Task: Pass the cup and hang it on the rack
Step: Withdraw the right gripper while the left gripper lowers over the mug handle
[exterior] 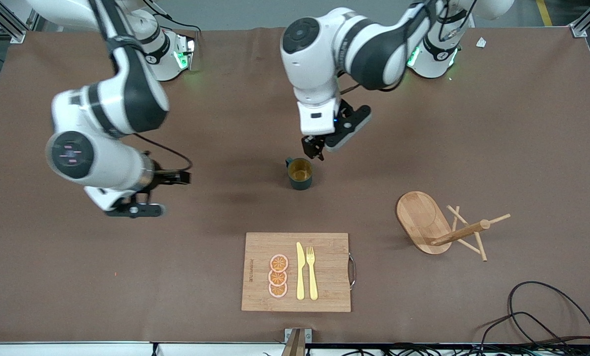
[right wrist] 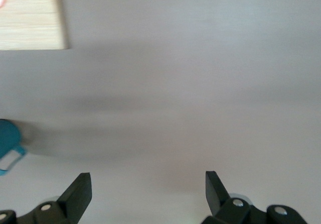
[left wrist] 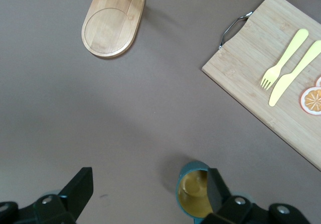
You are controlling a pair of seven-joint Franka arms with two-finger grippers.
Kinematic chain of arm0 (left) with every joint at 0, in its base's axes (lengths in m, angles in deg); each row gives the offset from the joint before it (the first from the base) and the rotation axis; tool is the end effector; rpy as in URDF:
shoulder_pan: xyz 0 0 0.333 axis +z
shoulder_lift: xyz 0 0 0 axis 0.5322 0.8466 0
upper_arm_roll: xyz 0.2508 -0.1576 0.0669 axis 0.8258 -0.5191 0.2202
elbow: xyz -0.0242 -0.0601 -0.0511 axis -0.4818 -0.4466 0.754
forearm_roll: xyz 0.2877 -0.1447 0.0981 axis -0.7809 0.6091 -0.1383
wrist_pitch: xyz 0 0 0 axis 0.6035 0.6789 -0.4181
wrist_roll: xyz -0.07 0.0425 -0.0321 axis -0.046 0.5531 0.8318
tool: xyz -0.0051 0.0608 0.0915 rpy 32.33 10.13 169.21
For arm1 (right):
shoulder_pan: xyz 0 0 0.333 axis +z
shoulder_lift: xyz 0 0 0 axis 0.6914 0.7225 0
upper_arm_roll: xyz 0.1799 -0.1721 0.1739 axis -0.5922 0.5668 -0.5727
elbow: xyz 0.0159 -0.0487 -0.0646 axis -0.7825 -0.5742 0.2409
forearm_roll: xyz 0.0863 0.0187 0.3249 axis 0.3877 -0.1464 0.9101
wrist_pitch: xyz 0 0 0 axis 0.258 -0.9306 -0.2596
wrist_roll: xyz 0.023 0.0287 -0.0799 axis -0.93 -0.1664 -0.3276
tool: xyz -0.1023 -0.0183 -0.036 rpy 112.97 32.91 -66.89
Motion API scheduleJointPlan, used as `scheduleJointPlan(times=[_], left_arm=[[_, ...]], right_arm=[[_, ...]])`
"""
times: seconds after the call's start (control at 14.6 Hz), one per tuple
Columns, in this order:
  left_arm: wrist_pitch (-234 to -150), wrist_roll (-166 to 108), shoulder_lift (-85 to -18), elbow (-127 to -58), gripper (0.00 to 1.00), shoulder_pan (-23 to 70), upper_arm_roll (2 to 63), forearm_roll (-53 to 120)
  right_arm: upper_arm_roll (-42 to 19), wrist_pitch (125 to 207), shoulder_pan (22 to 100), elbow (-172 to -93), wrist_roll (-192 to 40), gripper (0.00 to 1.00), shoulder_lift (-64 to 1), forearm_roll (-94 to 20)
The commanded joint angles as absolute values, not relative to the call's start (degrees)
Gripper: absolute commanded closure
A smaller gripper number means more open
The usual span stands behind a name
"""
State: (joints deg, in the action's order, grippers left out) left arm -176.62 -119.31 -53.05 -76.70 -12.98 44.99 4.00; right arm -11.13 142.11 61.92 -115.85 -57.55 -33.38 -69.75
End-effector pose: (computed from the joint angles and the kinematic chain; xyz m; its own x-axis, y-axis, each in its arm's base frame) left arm 0.4186 -0.4473 0.4371 0.7281 0.6121 0.3087 0.6631 -0.7430 -0.0907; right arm 0.5701 0.1418 0.4603 0.9755 -0.0270 -0.2185 -0.0252 -0.9996 0.0110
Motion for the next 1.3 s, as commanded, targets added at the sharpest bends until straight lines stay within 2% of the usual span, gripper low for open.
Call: scheduleJointPlan(times=[0.0, 0.27, 0.48, 0.82, 1.23], left_arm=[[-176.84, -125.28, -48.29, -74.13, 0.0, -17.05, 45.43, -1.66], [-176.84, -130.64, -40.47, -69.83, 0.0, -22.15, 45.52, -8.07], [-177.01, -135.39, -35.81, -66.57, 0.0, -24.79, 45.61, -11.24], [-182.19, -143.39, -31.67, -66.48, 0.0, -27.52, 45.96, -16.26], [-182.46, -148.85, -26.13, -66.48, 0.0, -29.46, 46.05, -21.62]], right_arm=[[-12.26, 140.64, 56.33, -119.2, -61.6, 0.0, -38.18, -72.65], [-12.17, 138.7, 47.63, -119.2, -75.65, 0.0, -40.47, -74.34], [-12.17, 138.43, 43.05, -119.12, -77.79, 0.0, -41.7, -74.34], [-12.17, 137.73, 42.16, -118.5, -76.74, 0.0, -43.02, -74.43], [-12.52, 134.65, 42.34, -114.55, -72.95, 0.0, -42.67, -74.43]])
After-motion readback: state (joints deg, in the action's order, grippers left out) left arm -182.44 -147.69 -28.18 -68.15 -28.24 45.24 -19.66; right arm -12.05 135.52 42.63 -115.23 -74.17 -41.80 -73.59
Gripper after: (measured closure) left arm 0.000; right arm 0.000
